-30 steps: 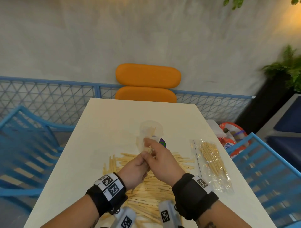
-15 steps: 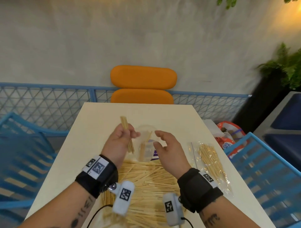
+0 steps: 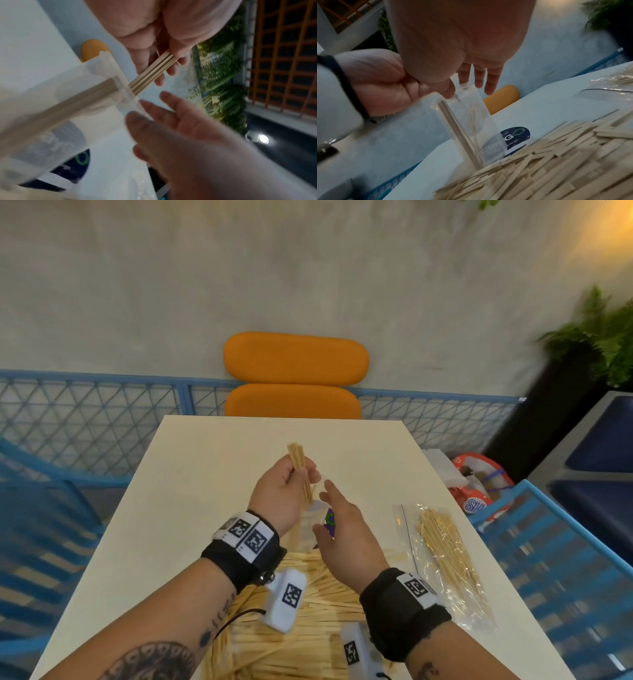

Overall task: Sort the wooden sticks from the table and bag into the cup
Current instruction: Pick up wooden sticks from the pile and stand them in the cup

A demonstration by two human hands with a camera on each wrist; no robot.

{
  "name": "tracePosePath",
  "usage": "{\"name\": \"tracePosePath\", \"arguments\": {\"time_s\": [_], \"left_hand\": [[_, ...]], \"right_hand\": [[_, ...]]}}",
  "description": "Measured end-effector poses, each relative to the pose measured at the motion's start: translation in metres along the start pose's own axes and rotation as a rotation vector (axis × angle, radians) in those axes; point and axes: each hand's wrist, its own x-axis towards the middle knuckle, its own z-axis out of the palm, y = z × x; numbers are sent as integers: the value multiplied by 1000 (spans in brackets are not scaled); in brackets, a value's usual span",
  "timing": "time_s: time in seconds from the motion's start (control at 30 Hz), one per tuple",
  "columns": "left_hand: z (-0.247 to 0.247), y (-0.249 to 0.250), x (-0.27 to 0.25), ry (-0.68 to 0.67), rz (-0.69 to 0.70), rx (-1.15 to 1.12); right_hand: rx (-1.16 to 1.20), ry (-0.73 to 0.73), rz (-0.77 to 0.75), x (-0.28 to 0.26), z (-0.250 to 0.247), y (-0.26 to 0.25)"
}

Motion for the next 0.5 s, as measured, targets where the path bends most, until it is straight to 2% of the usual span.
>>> {"name": "tracePosePath", "arguments": {"time_s": [0.3, 0.4, 0.5], "left_hand": [[4, -25, -3, -148, 109, 580], [5, -26, -4, -171, 111, 795], [6, -26, -3, -192, 101, 910]], "right_hand": [[15, -3, -32, 4, -3, -1], [14, -13, -36, 5, -4, -1], [13, -22, -26, 5, -6, -3]]}}
